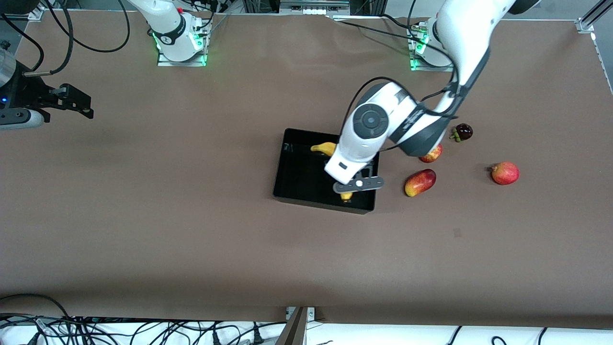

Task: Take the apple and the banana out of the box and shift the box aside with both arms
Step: 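Carry the banana out and lower it beside the mango, release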

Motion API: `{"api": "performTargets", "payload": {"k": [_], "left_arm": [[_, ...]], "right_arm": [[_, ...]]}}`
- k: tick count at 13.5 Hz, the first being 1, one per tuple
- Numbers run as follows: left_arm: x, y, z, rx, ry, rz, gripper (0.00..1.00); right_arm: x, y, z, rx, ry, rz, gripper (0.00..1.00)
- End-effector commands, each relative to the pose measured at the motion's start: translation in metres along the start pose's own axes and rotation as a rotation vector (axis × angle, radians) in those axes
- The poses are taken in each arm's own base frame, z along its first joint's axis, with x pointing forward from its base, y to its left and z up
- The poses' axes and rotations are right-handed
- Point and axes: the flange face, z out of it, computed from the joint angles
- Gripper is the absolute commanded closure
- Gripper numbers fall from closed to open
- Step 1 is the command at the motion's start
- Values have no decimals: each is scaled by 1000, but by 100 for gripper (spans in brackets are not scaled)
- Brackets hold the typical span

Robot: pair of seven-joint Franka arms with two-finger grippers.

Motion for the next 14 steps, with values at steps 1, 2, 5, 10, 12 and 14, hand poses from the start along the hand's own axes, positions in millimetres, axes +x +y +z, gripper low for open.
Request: {"api": "performTargets", "payload": {"k": [1, 2, 5, 10, 12, 14], "left_arm": [[21, -67, -22, 71, -81, 117, 100], [35, -97, -22, 90, -123, 192, 100], [79, -204, -14, 88, -248, 482, 100], [137, -363, 58, 127, -313, 706, 100], [145, -393, 99, 121, -283, 734, 100], [138, -385, 128, 100, -236, 763, 100]], "right_arm": [[2, 0, -3, -15, 3, 4, 0], [2, 1, -4, -15, 5, 4, 0], [2, 1, -3, -15, 5, 4, 0], [2, 0, -4, -13, 5, 4, 0], [2, 0, -4, -13, 5, 4, 0], [2, -2, -5, -12, 7, 1, 0]]}}
